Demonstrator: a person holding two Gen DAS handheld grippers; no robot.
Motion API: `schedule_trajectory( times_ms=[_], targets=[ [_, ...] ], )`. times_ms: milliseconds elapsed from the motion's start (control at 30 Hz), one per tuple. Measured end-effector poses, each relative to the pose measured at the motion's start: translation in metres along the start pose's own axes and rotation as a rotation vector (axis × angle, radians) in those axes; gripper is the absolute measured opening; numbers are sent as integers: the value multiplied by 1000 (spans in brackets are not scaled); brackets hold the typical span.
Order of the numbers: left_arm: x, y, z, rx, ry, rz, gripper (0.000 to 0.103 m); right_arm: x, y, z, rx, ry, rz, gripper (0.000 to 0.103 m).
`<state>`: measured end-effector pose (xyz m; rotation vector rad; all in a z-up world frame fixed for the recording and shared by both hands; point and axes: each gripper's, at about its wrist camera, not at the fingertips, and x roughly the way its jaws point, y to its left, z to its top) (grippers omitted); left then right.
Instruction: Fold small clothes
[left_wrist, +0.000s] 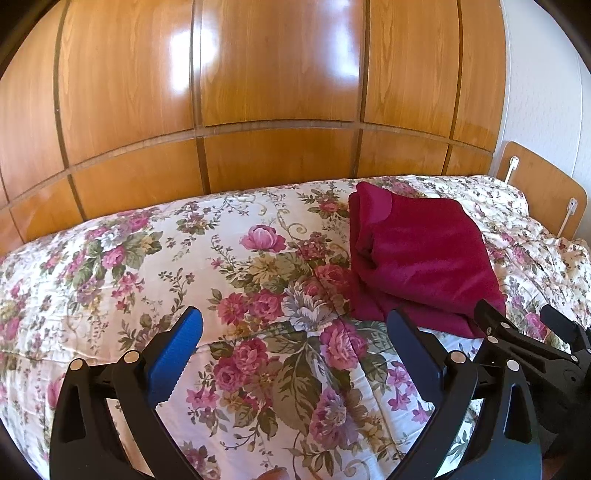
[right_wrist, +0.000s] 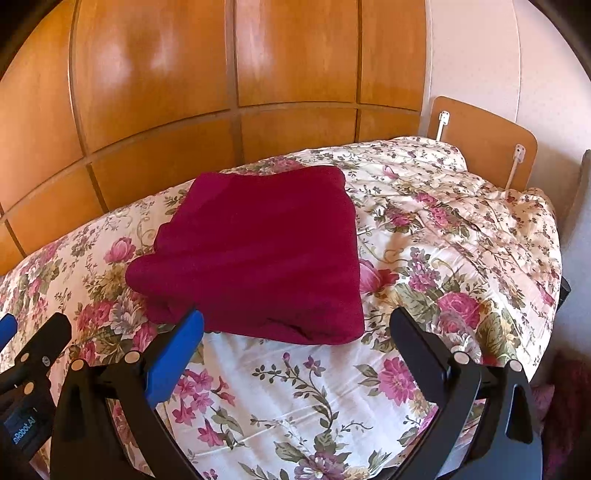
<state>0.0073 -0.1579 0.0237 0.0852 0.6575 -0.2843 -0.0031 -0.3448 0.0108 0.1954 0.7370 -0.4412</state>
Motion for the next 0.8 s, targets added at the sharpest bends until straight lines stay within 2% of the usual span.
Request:
schedule_trajectory(
  times_ms=[800],
  targets=[
    [1,3,-3,-2,7,4,99,1,6,0,-20,5,9,101]
  ],
)
